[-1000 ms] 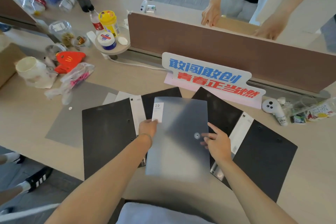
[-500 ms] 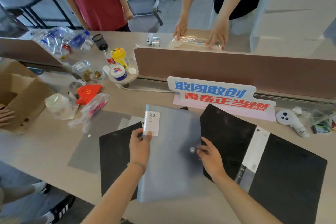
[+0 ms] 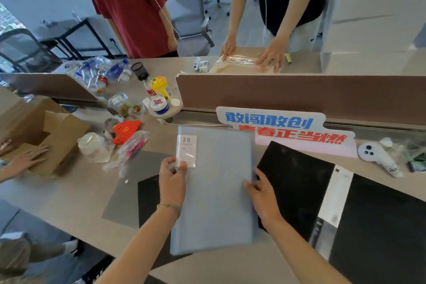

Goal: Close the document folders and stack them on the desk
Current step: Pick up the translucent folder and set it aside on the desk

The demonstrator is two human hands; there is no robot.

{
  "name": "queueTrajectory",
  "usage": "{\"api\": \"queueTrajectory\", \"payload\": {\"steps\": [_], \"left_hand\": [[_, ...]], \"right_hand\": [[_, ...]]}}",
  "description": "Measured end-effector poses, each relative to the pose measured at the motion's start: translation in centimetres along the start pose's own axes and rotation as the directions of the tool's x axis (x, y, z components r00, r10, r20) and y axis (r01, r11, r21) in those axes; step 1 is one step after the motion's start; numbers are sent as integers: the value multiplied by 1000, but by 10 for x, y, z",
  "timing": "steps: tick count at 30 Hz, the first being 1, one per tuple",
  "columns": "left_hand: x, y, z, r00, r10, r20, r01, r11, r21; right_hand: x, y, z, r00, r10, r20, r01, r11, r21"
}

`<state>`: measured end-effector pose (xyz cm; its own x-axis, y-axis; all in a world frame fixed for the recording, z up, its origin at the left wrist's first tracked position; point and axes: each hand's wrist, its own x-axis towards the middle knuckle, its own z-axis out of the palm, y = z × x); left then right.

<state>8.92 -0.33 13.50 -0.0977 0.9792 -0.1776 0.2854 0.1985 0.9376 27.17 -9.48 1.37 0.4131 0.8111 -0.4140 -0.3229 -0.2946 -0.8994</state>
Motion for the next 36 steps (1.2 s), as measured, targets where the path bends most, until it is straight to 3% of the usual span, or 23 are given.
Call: {"api": "queueTrajectory", "payload": {"steps": [6, 11, 18, 23, 30, 36], "left_hand": [[-17, -10, 69, 996, 10, 94, -15, 999, 44], [-56, -20, 150, 950, -5, 311, -29, 994, 105], [-143, -35, 259, 749, 6, 662, -182, 963, 198], [-207, -58, 326, 646, -59, 761, -188, 954, 234], [-249, -115, 401, 609, -152, 778, -229, 906, 357], [-256, -145, 428, 663, -158, 732, -359, 791, 495]], "right_hand": [[-23, -21, -66, 950, -223, -217, 190, 968, -162], [-55, -31, -152, 859, -295, -418, 194, 944, -268], [-106, -2, -278, 659, -265, -703, -43, 921, -388], [-130, 17, -360, 563, -258, -785, -248, 853, -459], [-127, 69, -444, 544, -268, -795, -422, 732, -535], [-118, 103, -469, 596, -268, -757, -458, 660, -595]]}}
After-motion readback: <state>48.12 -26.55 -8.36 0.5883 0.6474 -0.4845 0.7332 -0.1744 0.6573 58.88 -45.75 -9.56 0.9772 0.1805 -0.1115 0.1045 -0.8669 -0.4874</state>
